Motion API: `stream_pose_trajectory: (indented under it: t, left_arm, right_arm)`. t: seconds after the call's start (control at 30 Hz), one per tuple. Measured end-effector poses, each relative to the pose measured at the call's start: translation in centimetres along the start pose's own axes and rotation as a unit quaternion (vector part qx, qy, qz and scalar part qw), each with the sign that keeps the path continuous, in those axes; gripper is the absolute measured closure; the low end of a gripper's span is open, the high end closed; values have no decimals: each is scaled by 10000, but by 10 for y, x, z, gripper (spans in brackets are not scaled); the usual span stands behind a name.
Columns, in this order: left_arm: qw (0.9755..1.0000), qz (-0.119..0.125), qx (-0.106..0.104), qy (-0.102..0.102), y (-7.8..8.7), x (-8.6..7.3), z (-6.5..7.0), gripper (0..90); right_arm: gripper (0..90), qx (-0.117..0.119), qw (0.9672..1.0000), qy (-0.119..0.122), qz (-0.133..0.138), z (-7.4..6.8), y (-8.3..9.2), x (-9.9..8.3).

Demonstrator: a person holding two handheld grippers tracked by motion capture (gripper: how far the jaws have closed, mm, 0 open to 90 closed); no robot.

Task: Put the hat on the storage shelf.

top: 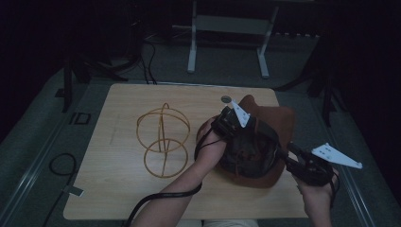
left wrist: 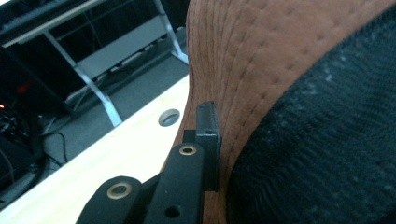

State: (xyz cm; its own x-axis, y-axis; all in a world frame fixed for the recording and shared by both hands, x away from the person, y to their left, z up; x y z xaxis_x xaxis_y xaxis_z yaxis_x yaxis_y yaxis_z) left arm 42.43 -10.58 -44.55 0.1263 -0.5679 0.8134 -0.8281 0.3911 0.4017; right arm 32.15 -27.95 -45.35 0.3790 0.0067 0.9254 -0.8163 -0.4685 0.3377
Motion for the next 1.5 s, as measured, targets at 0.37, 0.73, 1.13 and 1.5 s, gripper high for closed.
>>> stream_pose_trajectory:
  t: [0.37, 0.73, 1.13, 1.5]
  left_arm:
    - [9952, 851, -393, -266, 41, 2, 0, 872]
    - [9646, 2119, -1377, -756, 104, -3, 14, 872]
    - [9237, 3010, -2021, -1239, 147, 10, 36, 871]
    - [9192, 3122, -2016, -1301, 142, 20, 59, 871]
  right_arm:
    - [499, -523, 9986, -58, 6, 53, 27, -3]
    - [496, -32, 9999, -111, 47, 44, 20, 1]
    - [483, 1734, 9836, 491, 15, -42, 6, 12]
    - [385, 3044, 9473, 1000, -8, -99, 3, 6]
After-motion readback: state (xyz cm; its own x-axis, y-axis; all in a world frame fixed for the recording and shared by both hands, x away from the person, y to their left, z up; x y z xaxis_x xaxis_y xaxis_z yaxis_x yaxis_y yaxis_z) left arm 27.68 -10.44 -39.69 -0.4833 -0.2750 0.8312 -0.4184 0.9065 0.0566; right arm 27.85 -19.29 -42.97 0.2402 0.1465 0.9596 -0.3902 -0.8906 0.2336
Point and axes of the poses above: each handheld gripper's, and its own axes: y roughly backward along the jaws, x roughly out of its top, z roughly to its right, the point moved 9 cm from there along -y, roughly forward along the jaws, and after that the axes turned 7 degrees about -y, right-handed, at the moved point
